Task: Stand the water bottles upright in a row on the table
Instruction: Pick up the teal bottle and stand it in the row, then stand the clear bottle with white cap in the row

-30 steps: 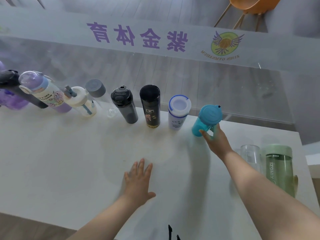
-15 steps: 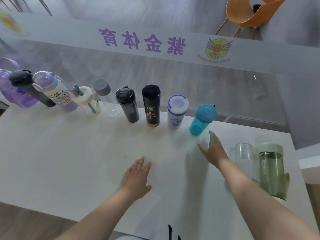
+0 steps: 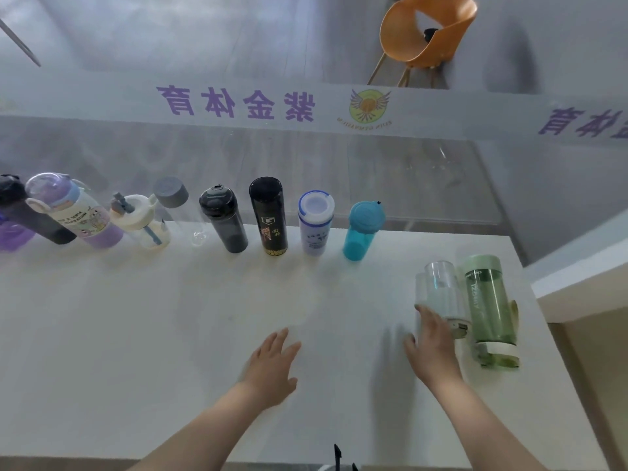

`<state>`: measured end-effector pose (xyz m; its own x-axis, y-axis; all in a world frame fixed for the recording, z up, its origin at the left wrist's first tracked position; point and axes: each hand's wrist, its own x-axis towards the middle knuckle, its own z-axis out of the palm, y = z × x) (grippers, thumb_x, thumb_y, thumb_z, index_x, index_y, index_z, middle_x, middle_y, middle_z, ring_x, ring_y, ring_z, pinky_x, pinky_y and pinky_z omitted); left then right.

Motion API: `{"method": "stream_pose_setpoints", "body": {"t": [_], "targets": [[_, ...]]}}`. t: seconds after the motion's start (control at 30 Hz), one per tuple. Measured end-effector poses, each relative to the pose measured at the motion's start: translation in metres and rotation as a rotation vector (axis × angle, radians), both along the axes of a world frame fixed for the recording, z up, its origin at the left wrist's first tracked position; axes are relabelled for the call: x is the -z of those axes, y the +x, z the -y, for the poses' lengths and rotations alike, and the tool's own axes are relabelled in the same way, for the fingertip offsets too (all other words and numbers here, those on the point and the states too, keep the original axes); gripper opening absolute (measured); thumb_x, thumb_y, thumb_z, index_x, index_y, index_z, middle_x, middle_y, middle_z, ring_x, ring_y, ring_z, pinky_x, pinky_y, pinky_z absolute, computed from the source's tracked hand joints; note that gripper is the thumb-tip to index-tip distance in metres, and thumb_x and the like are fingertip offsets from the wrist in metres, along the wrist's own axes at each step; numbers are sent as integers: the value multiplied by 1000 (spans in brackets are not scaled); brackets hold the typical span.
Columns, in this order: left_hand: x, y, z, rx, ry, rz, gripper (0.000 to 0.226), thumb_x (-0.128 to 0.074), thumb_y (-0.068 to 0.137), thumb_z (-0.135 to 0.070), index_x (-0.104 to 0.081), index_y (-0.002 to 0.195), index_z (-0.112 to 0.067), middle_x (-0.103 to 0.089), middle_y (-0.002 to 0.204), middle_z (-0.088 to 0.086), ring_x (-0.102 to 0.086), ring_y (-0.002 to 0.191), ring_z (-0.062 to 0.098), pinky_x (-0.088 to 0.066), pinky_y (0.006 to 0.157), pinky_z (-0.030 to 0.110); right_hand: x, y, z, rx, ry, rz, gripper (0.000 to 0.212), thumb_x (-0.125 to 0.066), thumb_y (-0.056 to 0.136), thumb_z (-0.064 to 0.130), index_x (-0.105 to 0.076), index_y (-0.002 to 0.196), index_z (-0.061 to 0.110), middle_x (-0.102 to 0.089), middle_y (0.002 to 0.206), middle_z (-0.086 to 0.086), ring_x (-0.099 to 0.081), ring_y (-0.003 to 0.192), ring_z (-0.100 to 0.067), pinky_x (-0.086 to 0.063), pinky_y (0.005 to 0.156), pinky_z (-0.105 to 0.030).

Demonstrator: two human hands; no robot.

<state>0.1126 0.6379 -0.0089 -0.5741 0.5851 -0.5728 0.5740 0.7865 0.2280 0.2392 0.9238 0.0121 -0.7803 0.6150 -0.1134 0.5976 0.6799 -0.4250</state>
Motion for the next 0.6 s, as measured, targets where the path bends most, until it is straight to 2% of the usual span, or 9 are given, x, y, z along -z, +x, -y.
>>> {"method": "stream_pose_setpoints", "body": {"t": [0.17,0.3,0.43,0.6], "targets": [[-4,0,-7,49,15,26,68,-51,92,-38,-20,151,-27,0,163,7,-3,149,27,-17,120,41,-13,17,-7,113,45,-95,61,-65,68,-6,-48,126,-2,-54,123,-21,-49,111,-39,-40,98,-48],[-6,3,-27,57,50,12,64,-51,92,-36,-25,149,-25,-2,162,7,-5,149,26,-21,119,40,-12,30,-23,130,-10,-99,61,-63,74,-5,-44,131,-3,-49,133,-22,-44,124,-39,-37,106,-49],[-8,11,-61,36,77,12,62,-51,92,-35,-27,148,-26,-5,162,5,-7,148,25,-23,118,38,-18,37,-41,87,-70,-108,59,-60,79,-1,-42,135,3,-44,139,-15,-40,129,-32,-32,108,-40],[-8,34,-120,-64,167,72,59,-52,92,-30,-31,147,-23,-17,160,5,-16,146,25,-22,119,35,-21,46,-73,-17,-74,-103,59,-62,79,0,-42,135,4,-40,142,-17,-36,133,-34,-31,111,-45]]}}
